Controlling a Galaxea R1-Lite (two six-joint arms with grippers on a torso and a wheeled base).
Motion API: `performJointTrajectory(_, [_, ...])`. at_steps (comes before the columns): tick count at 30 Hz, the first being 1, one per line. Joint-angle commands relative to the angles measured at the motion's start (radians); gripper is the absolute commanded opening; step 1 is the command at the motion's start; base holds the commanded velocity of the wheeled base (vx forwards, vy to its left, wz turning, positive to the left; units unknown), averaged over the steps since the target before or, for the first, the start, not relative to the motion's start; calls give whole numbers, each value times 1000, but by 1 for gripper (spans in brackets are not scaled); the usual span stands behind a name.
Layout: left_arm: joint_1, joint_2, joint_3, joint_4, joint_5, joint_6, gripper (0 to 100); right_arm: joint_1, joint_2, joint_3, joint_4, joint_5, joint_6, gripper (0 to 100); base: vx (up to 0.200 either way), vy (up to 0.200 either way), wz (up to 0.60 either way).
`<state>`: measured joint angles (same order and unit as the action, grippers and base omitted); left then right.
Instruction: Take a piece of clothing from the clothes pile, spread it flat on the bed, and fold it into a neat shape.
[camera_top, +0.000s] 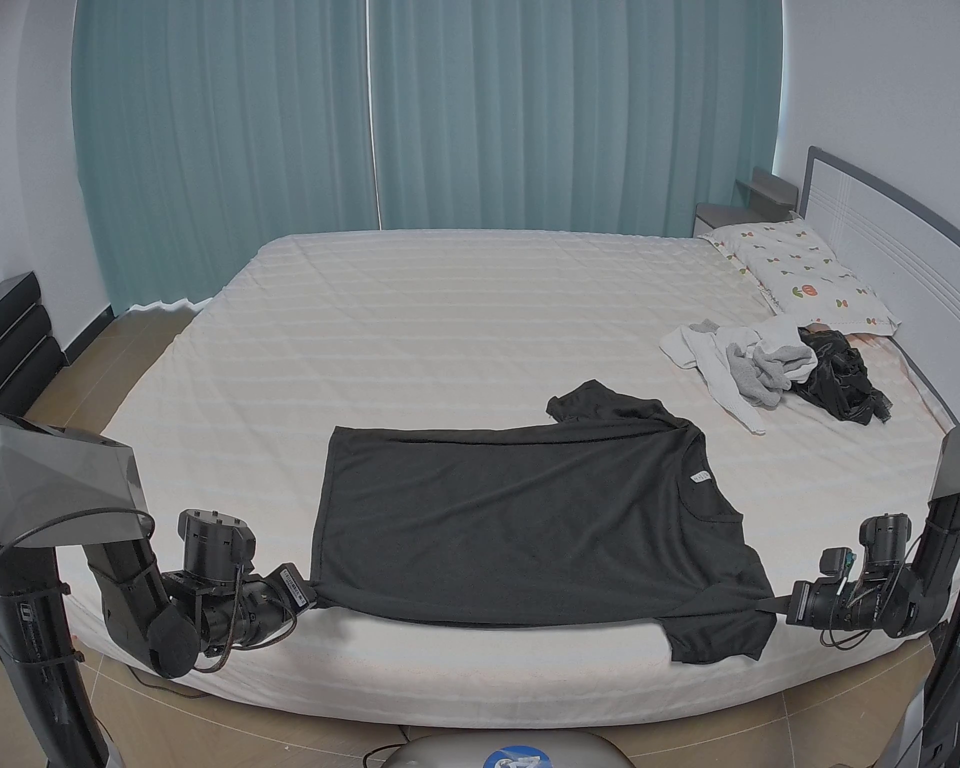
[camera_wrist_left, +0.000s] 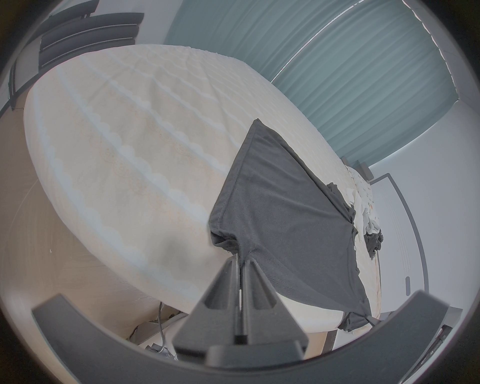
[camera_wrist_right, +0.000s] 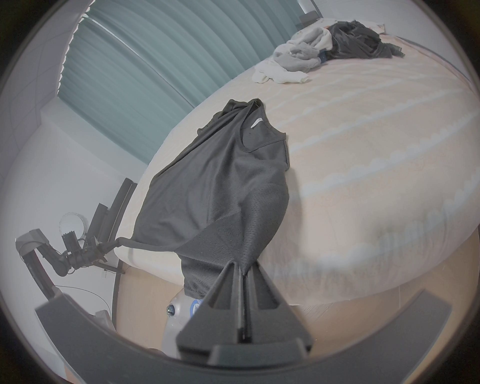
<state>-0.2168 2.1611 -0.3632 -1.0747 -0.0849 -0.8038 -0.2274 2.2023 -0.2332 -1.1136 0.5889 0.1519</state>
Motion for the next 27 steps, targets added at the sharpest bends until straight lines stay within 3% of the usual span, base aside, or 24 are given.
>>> performJointTrajectory(1, [2, -50, 40, -1, 2, 8, 0, -23, -18, 49, -32, 3, -20, 0, 0, 0, 0])
performJointTrajectory(9, [-7, -81, 101, 4, 2, 55, 0, -38, -52, 95, -46, 11, -23, 0, 0, 0, 0])
performJointTrajectory(14, [-12, -84, 147, 5, 1, 143, 0, -56, -56, 126, -60, 37, -58, 0, 0, 0, 0])
performJointTrajectory(27, [-38, -98, 208, 12, 5, 213, 0, -87, -58, 210, -140, 46, -89, 0, 0, 0, 0])
